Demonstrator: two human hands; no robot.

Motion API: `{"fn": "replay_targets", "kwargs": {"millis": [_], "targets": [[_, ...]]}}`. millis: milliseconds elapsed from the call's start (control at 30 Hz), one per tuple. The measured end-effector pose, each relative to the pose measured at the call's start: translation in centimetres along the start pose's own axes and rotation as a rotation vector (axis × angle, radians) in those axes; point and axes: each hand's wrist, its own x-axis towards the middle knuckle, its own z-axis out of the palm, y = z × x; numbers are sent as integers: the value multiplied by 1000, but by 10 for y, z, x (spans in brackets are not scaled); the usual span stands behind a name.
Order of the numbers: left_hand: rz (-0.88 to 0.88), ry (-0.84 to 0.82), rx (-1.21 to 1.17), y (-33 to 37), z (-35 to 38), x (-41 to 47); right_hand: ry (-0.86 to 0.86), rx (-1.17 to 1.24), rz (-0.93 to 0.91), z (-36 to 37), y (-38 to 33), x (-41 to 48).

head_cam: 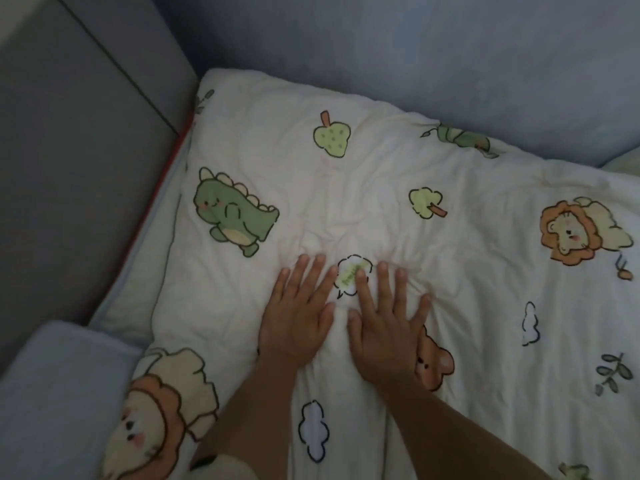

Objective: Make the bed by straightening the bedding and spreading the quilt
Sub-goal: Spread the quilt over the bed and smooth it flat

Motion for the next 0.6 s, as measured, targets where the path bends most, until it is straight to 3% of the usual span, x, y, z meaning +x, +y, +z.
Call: {"fn": "replay_targets", "kwargs": {"millis": [600], "targets": [[22,118,43,-5,12,0,111,4,-32,12,3,2]]}}
